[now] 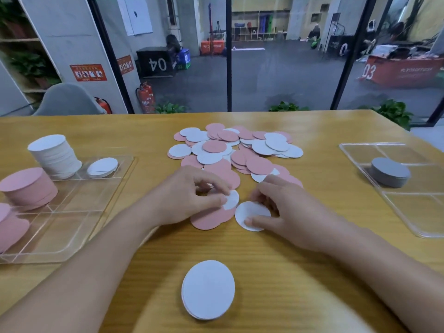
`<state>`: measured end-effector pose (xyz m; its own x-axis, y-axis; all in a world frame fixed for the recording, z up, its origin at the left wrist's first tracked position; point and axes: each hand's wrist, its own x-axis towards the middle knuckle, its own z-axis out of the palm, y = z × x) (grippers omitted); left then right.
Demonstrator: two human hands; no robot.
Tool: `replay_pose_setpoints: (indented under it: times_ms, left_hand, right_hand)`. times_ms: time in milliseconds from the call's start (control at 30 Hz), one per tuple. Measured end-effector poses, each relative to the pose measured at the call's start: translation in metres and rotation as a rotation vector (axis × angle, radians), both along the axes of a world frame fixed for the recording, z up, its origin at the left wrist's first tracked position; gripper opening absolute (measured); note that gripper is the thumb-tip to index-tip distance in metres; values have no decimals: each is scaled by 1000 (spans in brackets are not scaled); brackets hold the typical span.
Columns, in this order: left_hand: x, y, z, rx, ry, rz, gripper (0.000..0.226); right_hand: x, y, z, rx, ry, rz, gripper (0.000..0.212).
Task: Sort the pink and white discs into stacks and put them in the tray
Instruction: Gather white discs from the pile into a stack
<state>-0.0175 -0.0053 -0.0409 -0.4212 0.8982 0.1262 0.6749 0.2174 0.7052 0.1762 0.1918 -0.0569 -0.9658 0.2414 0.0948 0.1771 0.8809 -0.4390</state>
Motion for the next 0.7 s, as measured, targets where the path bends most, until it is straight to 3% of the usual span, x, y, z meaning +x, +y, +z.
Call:
replay_pose_setpoints:
  times_ms: [100, 200, 300, 433, 567, 633, 700]
  left_hand:
    - [-2, 1, 3, -17, 166, 179, 24]
    - [6, 3, -1, -189, 273, 277, 53]
    - [20, 10, -6, -231, 357, 295, 50]
    - [25, 9, -2, -223, 277, 210, 36]
    - [26, 7, 2, -260, 125, 182, 64]
    - [24, 8, 4, -244, 120, 186, 56]
    - [22, 7, 4, -227, 97, 183, 41]
  right_hand:
    - [12, 2, -3, 12, -5, 46, 50]
    - [16, 5, -2, 20, -20, 49, 58]
    - [15, 4, -1, -26, -16, 27, 51]
    - [18, 5, 4, -121, -14, -18, 54]
    - [19, 7, 5, -235, 20, -14, 51]
    - [18, 10, 4, -293, 67, -9, 39]
    - [17, 14, 2, -352, 112, -33, 12]
